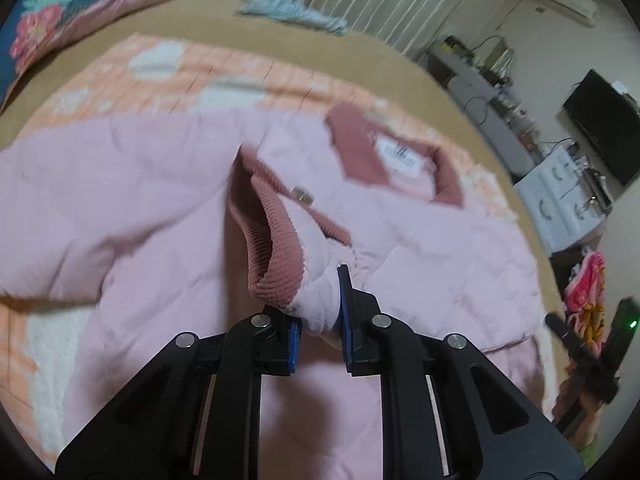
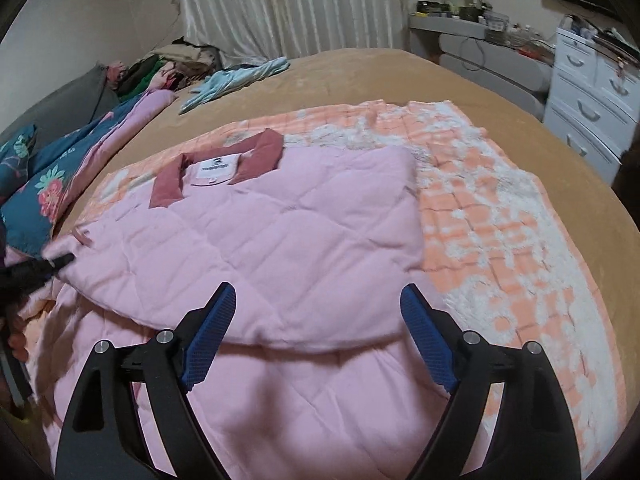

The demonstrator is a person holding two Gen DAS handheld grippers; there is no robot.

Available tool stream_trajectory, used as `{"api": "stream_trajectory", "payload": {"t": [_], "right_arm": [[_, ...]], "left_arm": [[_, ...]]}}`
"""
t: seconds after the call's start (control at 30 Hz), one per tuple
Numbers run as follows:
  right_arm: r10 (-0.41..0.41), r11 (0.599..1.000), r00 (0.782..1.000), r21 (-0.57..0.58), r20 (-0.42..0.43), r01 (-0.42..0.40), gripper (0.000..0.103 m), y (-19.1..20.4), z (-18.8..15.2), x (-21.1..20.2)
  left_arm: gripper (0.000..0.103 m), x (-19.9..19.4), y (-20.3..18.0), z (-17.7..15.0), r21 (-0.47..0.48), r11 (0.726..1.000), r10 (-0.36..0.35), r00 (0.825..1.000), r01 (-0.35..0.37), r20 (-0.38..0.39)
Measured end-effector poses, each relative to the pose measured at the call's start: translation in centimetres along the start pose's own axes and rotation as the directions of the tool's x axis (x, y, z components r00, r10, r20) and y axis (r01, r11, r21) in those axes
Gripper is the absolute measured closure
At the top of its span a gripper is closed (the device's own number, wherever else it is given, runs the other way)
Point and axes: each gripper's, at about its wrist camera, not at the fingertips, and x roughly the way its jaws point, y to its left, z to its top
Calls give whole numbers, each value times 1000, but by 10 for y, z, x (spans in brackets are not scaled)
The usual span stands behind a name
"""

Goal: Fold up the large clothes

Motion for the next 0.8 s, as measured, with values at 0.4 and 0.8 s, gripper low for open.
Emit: {"api": "stream_trajectory", "payload": {"t": [0.4,0.8], "right_arm": [[-39,999,989,-38,-146,34,18,-1,-3,61],[-48,999,992,-1,-118,48,10,7,-11,49]], "left_arm": [[89,10,8,-17,10,1000,12,999,-12,-34],[45,-1,2,-17,37,999,35,998,-33,-57]]}}
